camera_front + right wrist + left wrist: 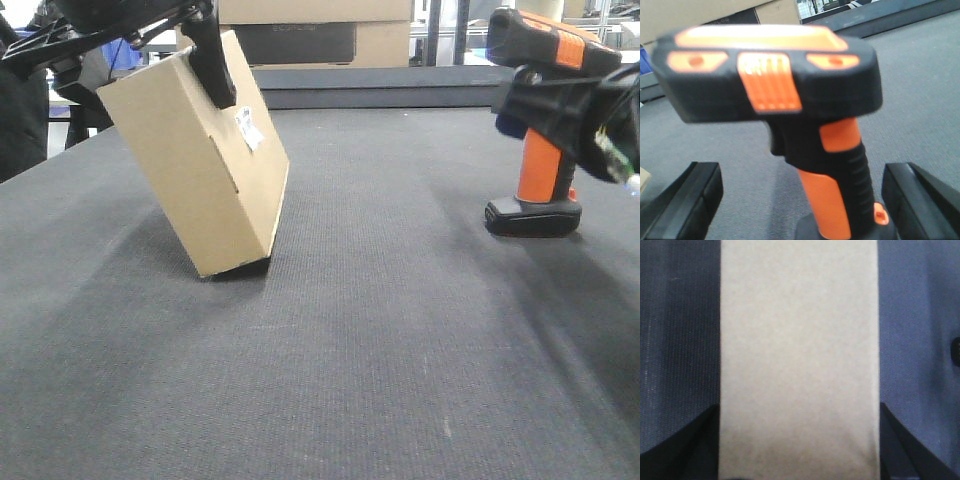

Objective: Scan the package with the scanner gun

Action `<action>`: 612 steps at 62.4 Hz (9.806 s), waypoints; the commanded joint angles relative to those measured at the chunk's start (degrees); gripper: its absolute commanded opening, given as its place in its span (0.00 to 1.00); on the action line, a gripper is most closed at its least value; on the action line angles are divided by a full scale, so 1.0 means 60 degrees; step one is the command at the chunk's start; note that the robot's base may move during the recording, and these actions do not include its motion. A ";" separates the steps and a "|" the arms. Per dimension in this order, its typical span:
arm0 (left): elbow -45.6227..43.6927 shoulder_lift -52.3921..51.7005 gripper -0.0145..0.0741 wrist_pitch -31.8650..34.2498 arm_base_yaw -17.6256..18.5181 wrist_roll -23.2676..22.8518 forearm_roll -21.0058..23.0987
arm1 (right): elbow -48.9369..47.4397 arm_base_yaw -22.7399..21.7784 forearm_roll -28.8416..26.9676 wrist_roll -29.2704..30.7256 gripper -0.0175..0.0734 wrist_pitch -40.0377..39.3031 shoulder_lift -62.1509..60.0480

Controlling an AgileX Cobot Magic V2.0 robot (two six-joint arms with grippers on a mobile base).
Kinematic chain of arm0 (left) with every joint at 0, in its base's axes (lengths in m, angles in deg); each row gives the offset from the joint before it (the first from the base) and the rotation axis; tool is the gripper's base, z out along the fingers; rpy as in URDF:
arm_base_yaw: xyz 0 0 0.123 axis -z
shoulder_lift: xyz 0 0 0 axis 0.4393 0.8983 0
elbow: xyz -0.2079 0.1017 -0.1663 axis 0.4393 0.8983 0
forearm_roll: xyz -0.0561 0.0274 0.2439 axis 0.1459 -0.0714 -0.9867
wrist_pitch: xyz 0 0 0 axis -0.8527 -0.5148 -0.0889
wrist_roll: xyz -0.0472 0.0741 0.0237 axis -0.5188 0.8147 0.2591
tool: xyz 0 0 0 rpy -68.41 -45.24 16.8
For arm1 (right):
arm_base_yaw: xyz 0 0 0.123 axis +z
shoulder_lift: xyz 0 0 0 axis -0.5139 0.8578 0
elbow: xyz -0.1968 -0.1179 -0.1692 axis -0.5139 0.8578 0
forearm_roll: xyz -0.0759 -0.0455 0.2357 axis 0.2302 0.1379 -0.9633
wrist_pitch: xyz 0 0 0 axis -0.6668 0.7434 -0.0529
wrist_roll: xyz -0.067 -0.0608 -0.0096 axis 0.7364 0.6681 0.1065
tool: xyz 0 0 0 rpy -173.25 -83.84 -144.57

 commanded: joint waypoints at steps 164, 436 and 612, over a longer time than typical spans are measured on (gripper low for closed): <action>0.0003 -0.0082 0.04 0.0153 0.0052 -0.0036 0.0041 | -0.1656 -0.0932 0.0659 0.3509 0.01 0.0424 0.0665; 0.0062 -0.1401 0.04 -0.2318 -0.1143 -0.0036 -0.3630 | 0.4131 -0.0511 0.0697 0.1051 0.02 0.2709 -0.7665; 0.8496 -1.2933 0.06 0.3528 -0.2552 -0.0079 -0.3085 | 0.2082 -0.0547 -0.5351 1.1110 0.01 0.8677 -1.2396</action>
